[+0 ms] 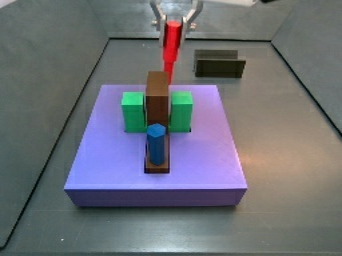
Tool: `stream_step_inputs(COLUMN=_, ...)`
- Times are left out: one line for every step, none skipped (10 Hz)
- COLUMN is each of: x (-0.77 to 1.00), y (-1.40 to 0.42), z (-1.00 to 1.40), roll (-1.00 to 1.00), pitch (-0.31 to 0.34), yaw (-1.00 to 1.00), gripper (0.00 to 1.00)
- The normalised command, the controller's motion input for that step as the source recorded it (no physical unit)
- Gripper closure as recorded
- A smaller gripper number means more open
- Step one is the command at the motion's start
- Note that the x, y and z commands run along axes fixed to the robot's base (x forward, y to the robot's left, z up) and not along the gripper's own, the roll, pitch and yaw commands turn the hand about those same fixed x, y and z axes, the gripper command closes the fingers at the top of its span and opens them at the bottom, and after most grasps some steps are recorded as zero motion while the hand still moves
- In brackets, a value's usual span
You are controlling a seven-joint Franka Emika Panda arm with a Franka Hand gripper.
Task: Pick up the red object. Move up. Place the red object on the fixture. Regrasp the red object. Move to above the board. Insert the red object.
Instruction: Insert the red object.
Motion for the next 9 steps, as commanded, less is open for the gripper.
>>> stream_step_inputs(x=-0.10, y=0.03, z=-0.11, roll=-0.05, pitch=-0.127, yaw=0.00, gripper=1.00)
stream_step_inputs(x=-0.01, y=0.06, z=-0.13, roll=-0.05, pitch=-0.209, yaw=0.00, gripper=1.00)
stream_step_inputs(x=-0.03, y=0.06, z=-0.16, roll=-0.04, pitch=-0.243, yaw=0.00, gripper=1.00)
stream_step_inputs(x=-0.05, y=0.04, z=-0.17, roll=-0.02, pitch=-0.233, yaw=0.00, gripper=1.00)
stream_step_inputs(x=-0.08, y=0.05, z=-0.21, roll=-0.03, pitch=-0.264, yaw=0.00, gripper=1.00)
stream_step_inputs(x=-0.13, y=0.03, z=-0.06, roll=-0.04, pitch=-0.306, yaw=0.00, gripper=1.00)
stream_step_inputs(x=-0.13, y=0.01, z=0.03, roll=0.00, pitch=-0.164, yaw=0.00, gripper=1.00)
stream_step_inputs(x=-0.15, y=0.00, z=0.04, roll=0.00, pitch=-0.120, yaw=0.00, gripper=1.00)
stream_step_inputs(x=-0.22, y=0.05, z=0.00, roll=0.00, pitch=-0.143, yaw=0.00, gripper=1.00)
